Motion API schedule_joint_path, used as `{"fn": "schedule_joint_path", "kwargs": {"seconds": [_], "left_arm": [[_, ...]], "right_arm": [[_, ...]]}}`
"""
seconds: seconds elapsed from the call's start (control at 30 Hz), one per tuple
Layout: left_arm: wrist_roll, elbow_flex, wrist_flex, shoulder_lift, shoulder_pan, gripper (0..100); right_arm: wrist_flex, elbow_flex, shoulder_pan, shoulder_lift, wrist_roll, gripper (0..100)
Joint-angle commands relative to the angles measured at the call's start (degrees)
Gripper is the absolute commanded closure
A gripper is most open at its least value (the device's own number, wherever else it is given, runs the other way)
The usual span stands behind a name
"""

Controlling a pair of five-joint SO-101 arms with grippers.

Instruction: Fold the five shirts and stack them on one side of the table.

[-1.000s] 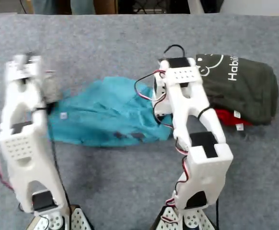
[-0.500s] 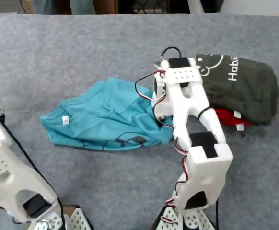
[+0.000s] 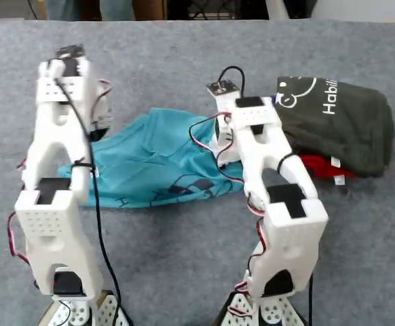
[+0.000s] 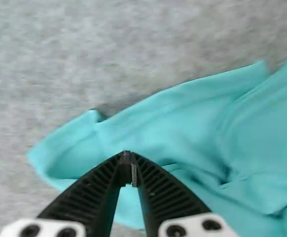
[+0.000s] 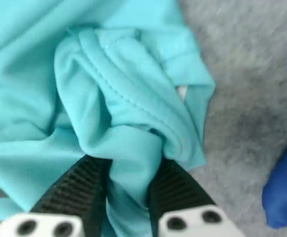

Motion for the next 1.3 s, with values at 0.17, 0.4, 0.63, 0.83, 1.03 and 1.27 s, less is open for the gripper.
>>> {"fn": "schedule_joint_path", "kwargs": {"seconds": [0.17,0.4,0.63,0.83,1.03,1.27], "left_arm": [[8.4,-2.9,-7.3,2.8,9.3,97],[22.8,-2.9,-7.2,5.2,13.1,85],[29.7,-2.9,-8.4,8.0,13.1,82],[30.2,-2.9,-9.3,11.7,12.9,82],[30.0,-2.9,-10.6,14.8,12.8,87],[28.3,-5.4,-12.0,14.6,10.4,96]], "right_arm": [[-7.2,2.8,3.7,-0.6,0.6,98.2],[-7.3,2.7,4.0,-0.6,0.6,98.2],[-7.4,2.7,4.0,-0.5,0.3,98.2],[-7.9,2.8,4.0,-0.5,0.2,98.2],[-8.0,2.8,4.0,-0.5,0.2,98.3],[-8.0,2.8,3.9,-0.5,0.2,98.3]]}}
